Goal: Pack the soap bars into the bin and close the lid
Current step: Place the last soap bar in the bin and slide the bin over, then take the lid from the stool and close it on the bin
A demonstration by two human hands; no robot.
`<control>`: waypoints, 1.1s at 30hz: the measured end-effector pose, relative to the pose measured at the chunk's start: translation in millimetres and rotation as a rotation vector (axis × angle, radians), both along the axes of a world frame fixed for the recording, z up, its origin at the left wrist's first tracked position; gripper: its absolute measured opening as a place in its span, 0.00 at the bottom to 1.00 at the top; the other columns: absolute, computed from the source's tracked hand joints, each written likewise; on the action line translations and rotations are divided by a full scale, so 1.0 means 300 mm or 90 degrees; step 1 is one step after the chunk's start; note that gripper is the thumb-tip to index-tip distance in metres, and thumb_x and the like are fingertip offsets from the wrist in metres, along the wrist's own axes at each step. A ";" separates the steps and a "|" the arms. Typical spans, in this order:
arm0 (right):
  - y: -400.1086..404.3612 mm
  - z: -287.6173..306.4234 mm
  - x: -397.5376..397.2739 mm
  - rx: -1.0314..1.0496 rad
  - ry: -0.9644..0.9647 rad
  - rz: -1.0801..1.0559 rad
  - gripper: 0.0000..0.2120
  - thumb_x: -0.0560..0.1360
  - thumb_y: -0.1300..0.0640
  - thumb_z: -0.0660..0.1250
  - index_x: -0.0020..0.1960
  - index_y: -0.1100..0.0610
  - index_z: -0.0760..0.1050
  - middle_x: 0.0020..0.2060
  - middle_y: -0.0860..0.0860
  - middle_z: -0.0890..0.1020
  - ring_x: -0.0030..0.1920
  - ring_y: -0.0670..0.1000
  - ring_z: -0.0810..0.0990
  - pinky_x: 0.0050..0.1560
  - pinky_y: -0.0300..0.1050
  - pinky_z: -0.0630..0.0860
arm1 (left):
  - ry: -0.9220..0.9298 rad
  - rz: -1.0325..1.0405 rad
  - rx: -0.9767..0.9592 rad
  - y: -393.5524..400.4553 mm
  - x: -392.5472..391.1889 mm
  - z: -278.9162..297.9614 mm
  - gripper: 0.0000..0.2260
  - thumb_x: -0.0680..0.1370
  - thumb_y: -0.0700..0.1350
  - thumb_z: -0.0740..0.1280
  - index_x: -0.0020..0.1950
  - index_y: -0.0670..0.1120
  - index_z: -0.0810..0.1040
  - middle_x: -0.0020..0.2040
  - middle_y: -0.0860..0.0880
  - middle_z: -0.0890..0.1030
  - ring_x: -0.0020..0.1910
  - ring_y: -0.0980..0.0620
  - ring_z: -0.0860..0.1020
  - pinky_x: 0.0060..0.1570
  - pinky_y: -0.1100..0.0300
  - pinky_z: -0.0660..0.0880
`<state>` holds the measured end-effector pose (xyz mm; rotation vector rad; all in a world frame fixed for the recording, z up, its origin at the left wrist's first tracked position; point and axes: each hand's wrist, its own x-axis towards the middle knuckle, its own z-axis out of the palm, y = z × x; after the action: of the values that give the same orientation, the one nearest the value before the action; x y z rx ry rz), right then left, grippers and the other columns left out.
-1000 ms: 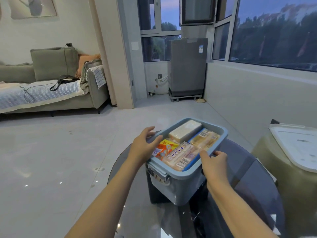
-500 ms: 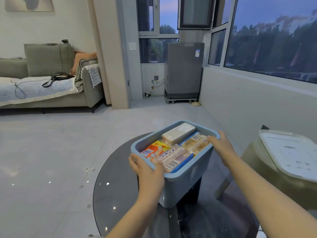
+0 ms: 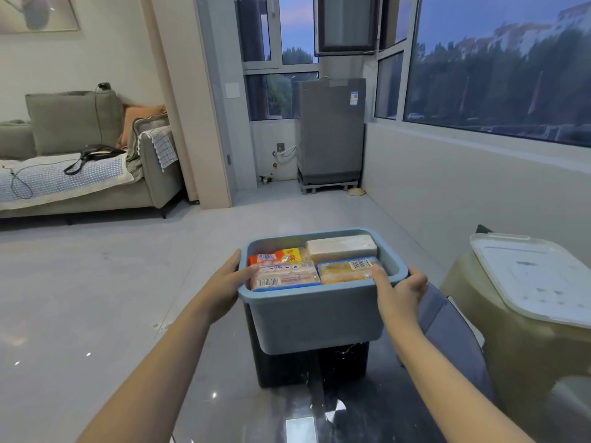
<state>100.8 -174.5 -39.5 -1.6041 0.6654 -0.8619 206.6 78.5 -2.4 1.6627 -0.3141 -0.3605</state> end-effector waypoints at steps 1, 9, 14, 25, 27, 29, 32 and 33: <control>-0.002 0.003 -0.002 -0.003 0.003 0.004 0.21 0.71 0.49 0.68 0.56 0.52 0.60 0.53 0.48 0.63 0.55 0.50 0.67 0.59 0.52 0.70 | -0.007 -0.002 0.006 0.000 -0.004 0.000 0.17 0.79 0.44 0.63 0.67 0.50 0.69 0.58 0.45 0.81 0.50 0.52 0.83 0.44 0.64 0.80; -0.060 0.021 -0.049 -0.097 0.070 0.022 0.25 0.72 0.45 0.67 0.63 0.57 0.66 0.58 0.53 0.69 0.60 0.53 0.67 0.60 0.51 0.66 | -0.417 0.268 0.233 -0.089 -0.122 0.023 0.19 0.80 0.47 0.60 0.71 0.47 0.67 0.71 0.47 0.70 0.70 0.49 0.67 0.70 0.50 0.62; -0.146 0.032 -0.115 -0.203 0.040 0.041 0.16 0.74 0.48 0.64 0.58 0.54 0.71 0.56 0.50 0.69 0.58 0.48 0.67 0.60 0.46 0.65 | -0.509 0.182 0.165 -0.274 -0.225 0.053 0.13 0.79 0.42 0.62 0.64 0.45 0.74 0.59 0.53 0.75 0.62 0.54 0.72 0.60 0.68 0.63; -0.543 0.036 -0.314 -0.416 0.195 -0.056 0.07 0.75 0.54 0.64 0.50 0.53 0.79 0.51 0.53 0.81 0.54 0.55 0.73 0.56 0.54 0.67 | -0.453 -0.091 0.011 -0.817 -0.402 0.028 0.14 0.78 0.45 0.62 0.64 0.50 0.74 0.57 0.54 0.77 0.53 0.68 0.74 0.48 0.76 0.71; -0.611 0.008 -0.344 -0.427 0.284 -0.059 0.09 0.75 0.51 0.63 0.53 0.48 0.79 0.56 0.51 0.80 0.59 0.56 0.71 0.58 0.53 0.63 | -0.415 -0.139 0.010 -0.902 -0.424 0.002 0.14 0.79 0.45 0.62 0.64 0.51 0.74 0.57 0.55 0.76 0.51 0.71 0.74 0.46 0.78 0.70; -0.670 -0.030 -0.370 -0.436 0.376 -0.044 0.13 0.75 0.45 0.62 0.57 0.45 0.76 0.61 0.49 0.77 0.63 0.55 0.67 0.60 0.52 0.60 | -0.371 -0.174 0.024 -0.970 -0.437 -0.031 0.14 0.79 0.46 0.62 0.65 0.51 0.73 0.57 0.57 0.75 0.50 0.72 0.73 0.45 0.79 0.70; -0.744 -0.080 -0.402 -0.455 0.473 -0.040 0.17 0.74 0.39 0.61 0.59 0.43 0.75 0.62 0.48 0.76 0.64 0.54 0.67 0.60 0.51 0.59 | -0.311 -0.196 0.060 -1.049 -0.444 -0.088 0.14 0.79 0.47 0.61 0.65 0.51 0.73 0.59 0.54 0.75 0.50 0.69 0.74 0.46 0.76 0.71; -0.763 -0.090 -0.409 -0.458 0.488 -0.042 0.17 0.73 0.39 0.62 0.58 0.42 0.75 0.61 0.47 0.77 0.63 0.54 0.68 0.59 0.50 0.59 | -0.292 -0.198 0.069 -1.068 -0.446 -0.107 0.14 0.79 0.47 0.61 0.65 0.51 0.73 0.59 0.54 0.76 0.50 0.68 0.74 0.46 0.75 0.70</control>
<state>-22.0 -403.4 -66.7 -2.6274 1.0035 -0.5267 72.9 -241.8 -34.4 1.7957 -0.9156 -0.2242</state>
